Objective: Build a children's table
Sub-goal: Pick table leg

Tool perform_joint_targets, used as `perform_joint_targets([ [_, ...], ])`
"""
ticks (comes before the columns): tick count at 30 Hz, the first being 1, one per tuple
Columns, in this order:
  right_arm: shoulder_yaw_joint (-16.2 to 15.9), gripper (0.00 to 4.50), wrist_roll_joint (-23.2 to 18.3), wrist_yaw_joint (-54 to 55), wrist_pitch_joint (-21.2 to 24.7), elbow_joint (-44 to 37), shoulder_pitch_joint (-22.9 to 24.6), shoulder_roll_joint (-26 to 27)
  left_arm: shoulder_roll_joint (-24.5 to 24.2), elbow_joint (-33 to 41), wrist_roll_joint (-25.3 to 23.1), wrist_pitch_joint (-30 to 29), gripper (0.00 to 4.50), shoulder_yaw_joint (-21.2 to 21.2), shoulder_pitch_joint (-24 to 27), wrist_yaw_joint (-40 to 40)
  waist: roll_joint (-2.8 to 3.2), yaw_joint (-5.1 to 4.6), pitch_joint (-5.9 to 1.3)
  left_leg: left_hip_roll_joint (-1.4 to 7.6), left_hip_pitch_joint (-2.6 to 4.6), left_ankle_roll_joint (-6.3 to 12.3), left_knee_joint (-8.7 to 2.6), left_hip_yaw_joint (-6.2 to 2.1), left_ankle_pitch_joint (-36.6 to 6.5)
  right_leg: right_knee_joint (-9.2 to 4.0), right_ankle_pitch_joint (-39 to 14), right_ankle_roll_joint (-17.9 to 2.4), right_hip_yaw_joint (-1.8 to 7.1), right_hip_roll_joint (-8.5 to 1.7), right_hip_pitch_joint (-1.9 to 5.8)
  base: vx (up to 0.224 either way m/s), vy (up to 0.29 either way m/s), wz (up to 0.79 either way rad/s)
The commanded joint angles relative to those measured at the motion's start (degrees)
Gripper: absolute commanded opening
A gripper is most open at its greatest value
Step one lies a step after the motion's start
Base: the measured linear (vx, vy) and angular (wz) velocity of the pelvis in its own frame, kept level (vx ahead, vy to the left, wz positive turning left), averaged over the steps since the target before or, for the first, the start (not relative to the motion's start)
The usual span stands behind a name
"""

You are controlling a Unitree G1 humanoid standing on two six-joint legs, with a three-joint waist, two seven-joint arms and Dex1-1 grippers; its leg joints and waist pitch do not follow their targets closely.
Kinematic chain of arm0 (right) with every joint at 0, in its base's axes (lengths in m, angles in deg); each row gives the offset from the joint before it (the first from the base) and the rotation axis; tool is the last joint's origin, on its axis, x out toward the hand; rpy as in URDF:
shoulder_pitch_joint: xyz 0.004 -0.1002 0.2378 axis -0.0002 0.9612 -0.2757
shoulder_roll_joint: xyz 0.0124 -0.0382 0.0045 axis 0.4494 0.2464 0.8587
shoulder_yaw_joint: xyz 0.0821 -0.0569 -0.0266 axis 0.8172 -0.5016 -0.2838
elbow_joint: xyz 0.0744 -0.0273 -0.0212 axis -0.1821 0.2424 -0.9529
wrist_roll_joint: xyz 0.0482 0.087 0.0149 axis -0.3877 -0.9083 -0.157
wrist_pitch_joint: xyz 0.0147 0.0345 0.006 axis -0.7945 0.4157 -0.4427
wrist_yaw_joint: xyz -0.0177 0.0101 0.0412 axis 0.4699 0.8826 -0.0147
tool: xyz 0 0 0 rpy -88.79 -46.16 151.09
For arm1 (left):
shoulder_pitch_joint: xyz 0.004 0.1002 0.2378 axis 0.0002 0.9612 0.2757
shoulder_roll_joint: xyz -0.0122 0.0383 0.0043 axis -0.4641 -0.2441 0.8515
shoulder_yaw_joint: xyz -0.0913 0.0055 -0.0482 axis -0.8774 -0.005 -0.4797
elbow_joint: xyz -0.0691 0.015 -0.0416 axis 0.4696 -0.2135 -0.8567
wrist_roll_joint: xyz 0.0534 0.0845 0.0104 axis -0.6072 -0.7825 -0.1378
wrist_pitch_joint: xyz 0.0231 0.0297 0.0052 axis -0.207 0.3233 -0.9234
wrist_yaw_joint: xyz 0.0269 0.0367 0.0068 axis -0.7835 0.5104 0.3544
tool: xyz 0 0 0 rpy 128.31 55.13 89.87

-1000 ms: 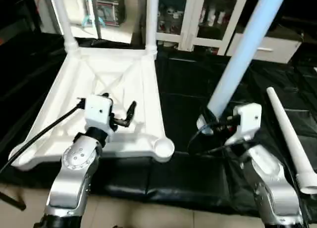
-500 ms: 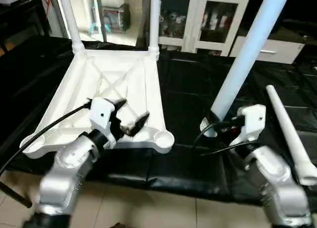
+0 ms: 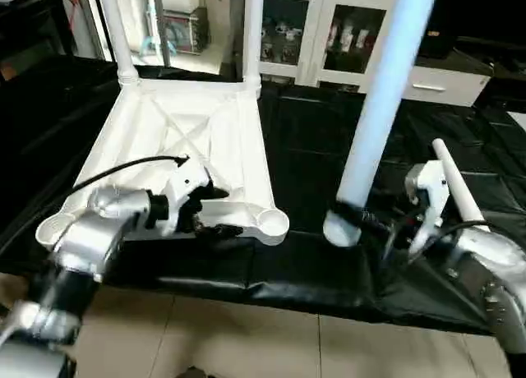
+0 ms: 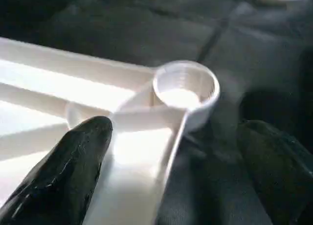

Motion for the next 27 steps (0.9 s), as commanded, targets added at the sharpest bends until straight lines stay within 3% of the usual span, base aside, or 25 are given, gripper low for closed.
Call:
perform_joint_targets([
  [1,1.22,1.86,-0.46,0.75,-0.44,-0.45,-0.58,0.01,0.32,-2.09,-1.46,1.55,4.50,1.36,-1.32,1.56,0.30,0.29,-3.34,3.11,0.99,-3.56,-6.47,-1.69,-18.59,-4.49,-16.86,-9.04,2.06,-3.83,0.72,0.000,0.000,0.00],
  [4,2.05,1.86,-0.43,2.51,-0.63,0.24,-1.40,0.93,1.08,-4.70,-1.43,1.90,4.50,1.72,-2.57,3.37,0.16,0.32,-3.60,3.15,1.16,-2.91,-6.30,-1.27,-16.73,-4.11,-13.07,-10.55,2.19,-3.70,0.56,0.000,0.000,0.00],
  [6,2.23,1.86,0.29,3.59,-0.85,0.74,-1.71,1.34,1.67,-6.02,-1.38,2.49,4.17,1.73,-3.33,3.68,0.23,0.46,-3.80,3.17,1.24,-2.51,-6.11,-1.12,-16.53,-3.96,-11.97,-11.24,2.20,-3.68,0.45,0.030,-0.004,-0.01],
  [9,2.99,1.86,1.89,7.55,-1.83,1.93,-2.02,3.70,2.94,-8.57,-2.99,3.36,4.15,2.46,-4.39,2.52,0.08,0.84,-4.32,2.94,0.93,-0.85,-5.40,-0.70,-9.92,-3.10,-2.99,-12.81,2.24,-3.42,0.63,0.065,-0.014,-0.02],
  [10,2.70,1.86,2.01,8.11,-1.83,1.61,-1.87,4.25,2.97,-8.94,-3.75,4.00,3.87,2.67,-4.40,1.75,-0.02,1.17,-4.75,2.81,0.85,0.27,-4.98,-0.56,-5.94,-2.52,2.15,-13.62,2.17,-3.40,0.89,0.065,-0.018,-0.02],
  [11,2.47,1.86,2.14,8.23,-1.89,1.39,-1.75,4.35,3.03,-9.31,-4.00,4.31,3.87,2.60,-4.50,1.52,-0.09,1.42,-4.78,2.74,0.71,1.79,-4.77,-0.45,-2.77,-2.16,6.25,-14.28,2.12,-3.22,1.05,0.056,-0.018,-0.03],
  [12,2.20,1.86,2.26,8.37,-1.92,1.08,-1.56,4.51,2.95,-9.46,-4.09,4.56,3.78,2.77,-4.49,2.10,-0.21,1.53,-4.78,2.67,0.71,2.50,-4.66,-0.30,-1.92,-2.11,7.45,-14.56,2.13,-3.12,1.05,0.000,0.000,0.00],
  [15,1.50,1.86,2.75,8.83,-2.02,0.44,-1.03,5.02,1.75,-8.81,-5.16,4.84,3.57,4.09,-4.08,4.36,-0.37,1.78,-4.57,2.80,0.75,3.65,-4.77,-0.16,-2.54,-2.36,5.28,-14.81,2.17,-3.27,1.11,0.000,0.000,0.00],
  [17,1.41,1.86,2.72,8.99,-2.04,0.46,-1.02,5.12,0.99,-8.02,-5.11,4.75,3.43,4.26,-3.69,5.37,-0.20,1.76,-4.28,3.03,0.91,2.54,-5.14,-0.20,-5.67,-2.78,-0.09,-14.14,2.18,-3.33,0.97,0.000,0.000,0.00],
  [22,1.36,1.86,2.90,9.54,-2.21,0.48,-1.09,5.64,0.51,-7.44,-5.51,4.97,3.03,3.76,-3.32,5.60,-0.13,1.59,-3.89,3.22,1.20,-0.45,-5.76,-0.32,-11.16,-3.41,-7.14,-12.79,2.26,-3.27,0.53,0.000,0.000,0.00],
  [27,1.13,1.86,3.43,9.64,-2.47,0.83,-1.38,6.09,0.24,-6.19,-6.00,4.33,2.59,3.41,-2.58,4.67,-0.33,1.79,-3.91,3.20,1.11,-1.10,-5.81,-0.34,-11.46,-3.42,-7.77,-11.98,2.38,-3.39,0.50,0.000,0.000,0.00],
])
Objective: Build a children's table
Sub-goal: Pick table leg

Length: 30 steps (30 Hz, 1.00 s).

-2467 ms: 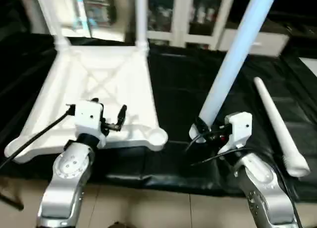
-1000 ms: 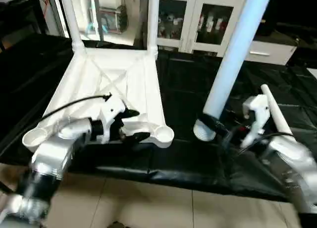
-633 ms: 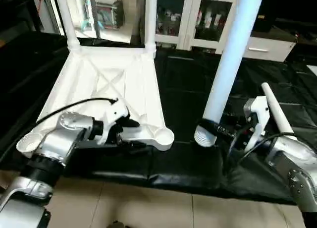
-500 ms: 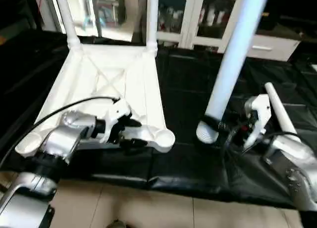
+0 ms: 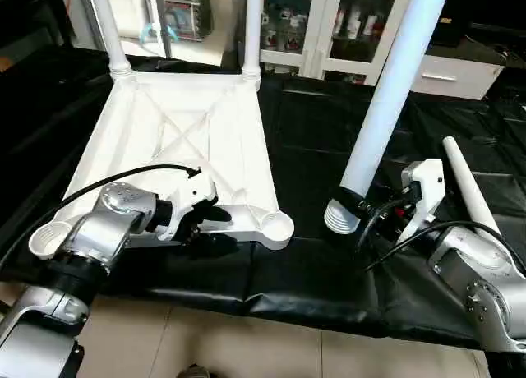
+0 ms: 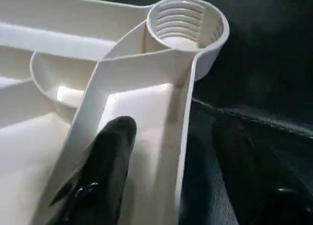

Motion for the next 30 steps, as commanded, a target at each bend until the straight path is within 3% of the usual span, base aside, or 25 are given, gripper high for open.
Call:
perform_joint_targets([
  [1,0.12,1.86,0.26,0.10,-0.78,-1.16,-0.88,0.03,-0.25,1.18,-1.04,-0.23,2.59,0.04,0.17,-0.63,0.03,0.07,-3.75,3.04,1.25,-1.20,-4.94,-0.95,-12.00,-3.66,-8.57,-11.64,2.12,-3.39,1.67,0.000,0.000,0.00],
  [9,-1.07,1.86,-0.06,-0.78,-0.31,-1.25,-1.16,0.49,0.63,0.06,-2.04,1.33,2.03,0.01,0.02,-1.86,-0.22,0.03,-3.83,2.99,1.17,-0.33,-4.79,-0.90,-10.42,-3.50,-6.49,-12.08,2.07,-3.33,1.73,0.000,0.000,0.00],
  [20,-1.06,1.86,-0.18,-0.76,-0.38,-0.90,-1.32,0.96,-0.87,1.39,-3.35,2.27,0.86,1.91,1.65,1.05,-0.21,-0.03,-3.78,3.06,1.30,-1.23,-5.02,-0.97,-12.14,-3.64,-7.97,-11.50,2.12,-3.30,1.57,0.000,0.000,0.00],
  [25,-0.98,1.86,-0.10,-0.82,-0.37,-0.61,-1.52,1.10,-0.90,1.63,-3.68,2.20,0.70,2.01,1.97,1.53,-0.18,-0.08,-3.80,3.04,1.25,-1.23,-5.03,-0.98,-12.11,-3.61,-7.83,-11.57,2.10,-3.31,1.63,0.000,0.000,0.00],
  [26,-0.98,1.86,-0.05,-0.81,-0.39,-0.47,-1.64,1.12,-0.92,1.64,-3.74,2.14,0.44,2.07,1.99,1.60,-0.17,-0.07,-3.81,3.03,1.25,-1.21,-5.02,-0.98,-11.97,-3.60,-7.69,-11.60,2.12,-3.32,1.64,0.000,0.000,0.00],
  [30,-1.00,1.86,-0.05,-0.77,-0.38,-0.18,-1.97,1.23,-0.46,1.50,-3.68,2.02,0.24,1.85,2.03,1.12,-0.16,-0.15,-3.79,3.04,1.28,-1.36,-5.06,-0.99,-12.37,-3.64,-8.14,-11.63,2.12,-3.33,1.61,0.000,0.000,0.00],
])
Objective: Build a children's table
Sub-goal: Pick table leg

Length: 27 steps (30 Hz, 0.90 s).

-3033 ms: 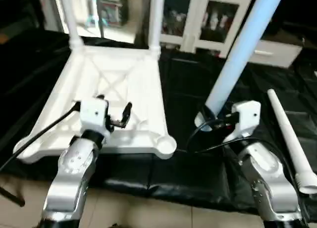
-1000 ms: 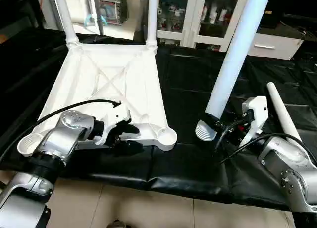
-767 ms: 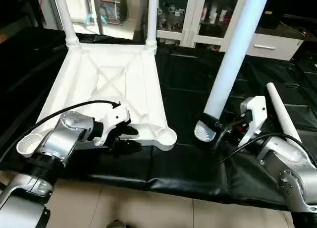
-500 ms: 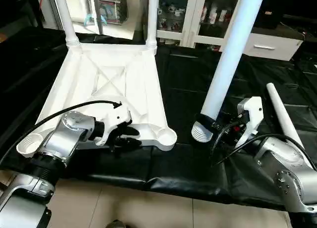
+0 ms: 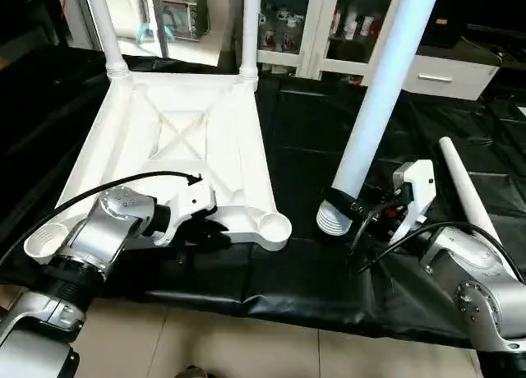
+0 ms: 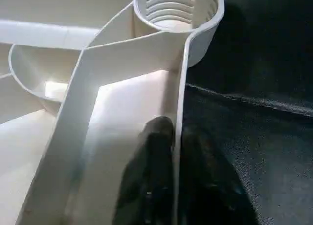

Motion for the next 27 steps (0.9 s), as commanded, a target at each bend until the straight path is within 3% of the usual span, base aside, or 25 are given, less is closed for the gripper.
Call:
perform_joint_targets([
  [1,0.21,1.86,-0.17,-0.09,-0.22,-0.24,-1.16,-0.16,0.49,-0.01,-0.21,-0.48,0.11,0.95,0.72,0.08,0.31,0.08,-3.66,3.08,1.28,-1.44,-5.06,-1.04,-12.31,-3.56,-7.85,-11.77,2.08,-3.32,1.61,0.000,0.000,0.00],
  [6,-0.13,1.86,1.07,5.98,3.32,4.53,-4.84,3.63,3.63,4.24,2.13,-2.43,0.01,0.80,2.97,0.02,0.35,-0.33,-3.74,2.91,1.15,-1.58,-4.99,-0.94,-10.94,-3.33,-5.73,-12.74,2.09,-3.17,1.64,0.000,0.000,0.00],
  [7,-0.25,1.86,1.40,6.81,3.96,5.54,-5.44,4.09,4.15,4.86,2.51,-2.72,0.01,0.62,3.27,-0.20,0.57,-0.32,-3.74,2.92,1.38,-1.73,-4.96,-0.83,-11.41,-3.48,-6.45,-12.75,2.13,-3.13,1.53,0.000,0.000,0.00],
  [9,-1.20,1.86,-0.51,4.36,6.92,7.06,-6.20,4.08,5.32,6.61,3.19,-3.38,0.01,0.79,4.01,-0.54,0.43,-0.14,-3.79,2.92,1.41,-1.72,-4.90,-0.78,-11.55,-3.54,-7.31,-12.73,2.20,-3.23,1.65,0.000,0.000,0.00],
  [10,-1.56,1.86,-1.37,3.11,7.81,7.26,-6.38,3.96,5.53,7.09,3.29,-3.56,0.01,0.93,4.16,-0.55,0.07,-0.12,-3.79,2.96,1.44,-1.22,-4.82,-0.66,-11.48,-3.56,-7.40,-12.73,2.22,-3.16,1.67,0.000,0.000,0.00],
  [12,-2.41,1.86,-3.37,-0.13,10.00,7.53,-6.86,3.32,5.67,8.00,2.93,-3.61,0.01,1.63,4.31,-0.34,0.17,0.10,-3.78,3.00,1.39,-0.66,-4.81,-0.65,-11.08,-3.58,-7.50,-12.33,2.23,-3.17,1.68,0.000,0.000,0.00],
  [13,-2.90,1.86,-3.85,-1.63,10.43,7.64,-7.20,3.01,5.92,8.51,2.68,-3.83,0.01,1.95,4.32,-0.33,-0.47,0.09,-3.77,3.06,1.24,-0.24,-4.82,-0.62,-10.67,-3.59,-7.78,-12.03,2.21,-3.23,1.73,0.000,0.000,0.00],
  [14,-3.42,1.86,-4.45,-3.34,11.09,7.80,-7.67,2.65,6.35,9.14,2.36,-4.29,0.01,2.27,4.28,-0.47,-0.27,0.17,-3.78,3.06,1.26,-0.16,-4.79,-0.64,-10.64,-3.55,-8.02,-11.92,2.22,-3.32,1.74,0.000,0.000,0.00],
  [15,-3.82,1.86,-4.87,-4.25,11.96,7.95,-8.09,2.38,6.75,9.36,1.92,-4.64,0.01,2.42,4.15,-0.88,-0.99,0.15,-3.67,3.12,1.26,0.21,-4.77,-0.59,-10.25,-3.60,-8.93,-11.58,2.17,-3.31,1.69,0.000,0.000,0.00],
  [16,-4.20,1.86,-5.12,-5.00,12.43,7.96,-8.32,2.17,7.03,9.38,1.55,-4.82,0.01,2.60,3.99,-1.19,-0.80,0.19,-3.59,3.14,1.31,0.38,-4.79,-0.55,-10.13,-3.74,-10.14,-11.31,2.22,-3.38,1.53,0.000,0.000,0.00],
  [18,-5.18,1.86,-5.30,-6.65,13.25,7.88,-8.91,1.69,7.86,9.45,0.71,-5.26,0.01,2.78,3.62,-2.20,-0.71,0.19,-3.55,3.19,1.33,-0.03,-4.83,-0.54,-10.52,-3.89,-11.32,-10.81,2.24,-3.42,1.36,0.000,0.000,0.00],
  [20,-5.13,1.86,-5.06,-6.77,13.27,8.23,-9.48,1.90,8.39,9.33,0.18,-5.56,0.01,2.79,3.24,-2.93,-1.30,0.34,-3.54,3.21,1.42,0.02,-4.76,-0.36,-10.37,-4.01,-12.21,-10.35,2.29,-3.48,1.22,0.000,0.000,0.00],
  [27,-5.82,1.86,-2.96,-7.54,11.06,9.95,-10.25,1.51,8.62,10.04,-0.33,-6.22,0.01,3.29,3.33,-2.59,-1.49,0.54,-3.67,3.09,1.19,0.12,-4.66,-0.30,-9.03,-3.89,-11.61,-9.64,2.28,-3.47,1.28,0.000,0.000,0.00],
])
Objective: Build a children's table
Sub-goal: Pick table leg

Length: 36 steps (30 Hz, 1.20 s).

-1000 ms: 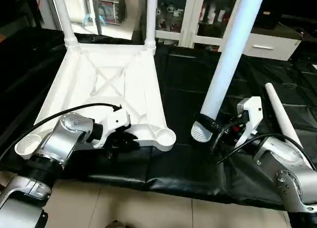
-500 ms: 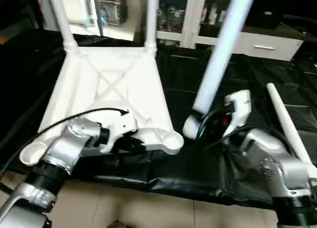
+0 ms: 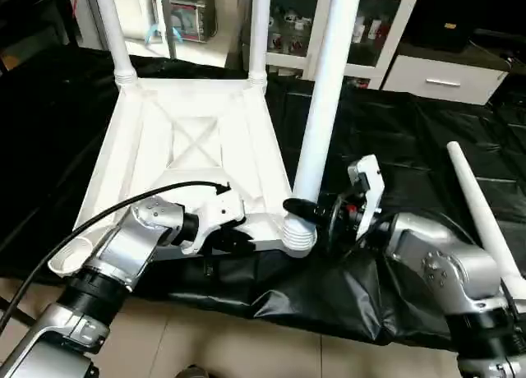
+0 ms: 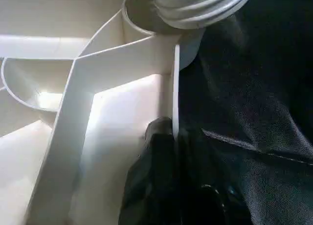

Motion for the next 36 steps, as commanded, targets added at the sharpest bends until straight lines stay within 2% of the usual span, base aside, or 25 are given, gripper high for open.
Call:
perform_joint_targets([
  [1,-0.10,1.86,1.21,-0.59,-1.67,0.29,-0.33,-0.89,2.40,1.08,2.22,0.17,0.01,1.36,0.69,0.71,-1.00,-0.25,-3.48,3.09,1.06,0.03,-4.55,-1.03,-8.73,-3.90,-11.07,-9.91,2.02,-3.16,1.24,0.000,0.000,0.00],
  [9,-0.87,1.86,2.79,-1.31,-3.08,1.81,-0.79,-1.29,1.80,2.12,1.86,-0.24,0.01,1.22,1.29,1.20,-1.06,-0.19,-3.46,3.08,1.07,-0.11,-4.59,-1.04,-9.23,-3.98,-11.31,-10.18,2.02,-3.19,1.24,0.000,0.000,0.00],
  [10,-0.82,1.86,3.31,-1.39,-3.47,2.70,-1.05,-1.51,1.70,2.19,1.84,-0.36,0.01,1.23,1.30,1.28,-1.19,-0.22,-3.46,3.08,1.06,-0.21,-4.60,-1.03,-9.44,-4.02,-11.57,-10.15,2.00,-3.18,1.26,0.000,0.000,0.00],
  [15,0.05,1.86,3.64,-1.22,-3.45,4.66,-1.70,-1.57,1.54,2.61,2.02,-0.76,0.01,1.19,1.47,1.79,-0.96,-0.27,-3.53,3.09,1.09,-0.19,-4.55,-1.04,-9.07,-3.90,-10.50,-10.45,2.02,-3.15,1.28,0.000,0.000,0.00],
  [16,0.13,1.86,3.71,-1.25,-3.43,5.00,-1.82,-1.63,1.55,2.67,2.07,-0.81,0.01,1.18,1.49,1.85,-1.08,-0.29,-3.52,3.07,1.04,-0.05,-4.52,-1.02,-8.82,-3.86,-9.91,-10.61,2.02,-3.10,1.32,0.000,0.000,0.00],
  [20,-1.94,1.86,5.57,-3.02,-4.85,6.75,-2.29,-2.24,1.54,2.50,1.97,-0.67,0.01,1.37,1.38,2.16,-1.05,-0.35,-3.55,3.06,1.02,0.13,-4.47,-1.00,-8.50,-3.75,-9.34,-11.13,1.96,-3.05,1.36,0.000,0.000,0.00],
  [23,-2.30,1.86,5.97,-3.00,-5.25,7.12,-2.54,-1.94,1.55,2.40,1.94,-0.68,0.01,1.40,1.31,2.19,-1.12,-0.27,-3.56,3.11,1.07,0.18,-4.49,-1.00,-8.46,-3.76,-9.36,-11.09,1.98,-3.11,1.40,0.000,0.000,0.00],
  [30,-5.56,1.86,10.03,-2.68,-8.29,9.42,-3.55,-1.05,1.23,2.22,1.75,-0.80,0.01,1.33,1.22,2.28,-1.27,-0.39,-3.52,3.09,1.05,0.14,-4.51,-1.00,-8.59,-3.76,-9.75,-10.97,1.96,-3.06,1.33,0.000,0.000,0.00],
  [36,-6.01,1.86,10.59,-2.80,-9.17,10.00,-2.47,-0.89,0.84,2.19,1.74,-0.93,0.01,0.89,1.28,2.07,-1.34,-0.54,-3.41,3.18,1.18,-0.75,-4.76,-1.12,-11.13,-4.09,-12.30,-10.27,2.01,-3.11,1.19,0.000,0.000,0.00],
])
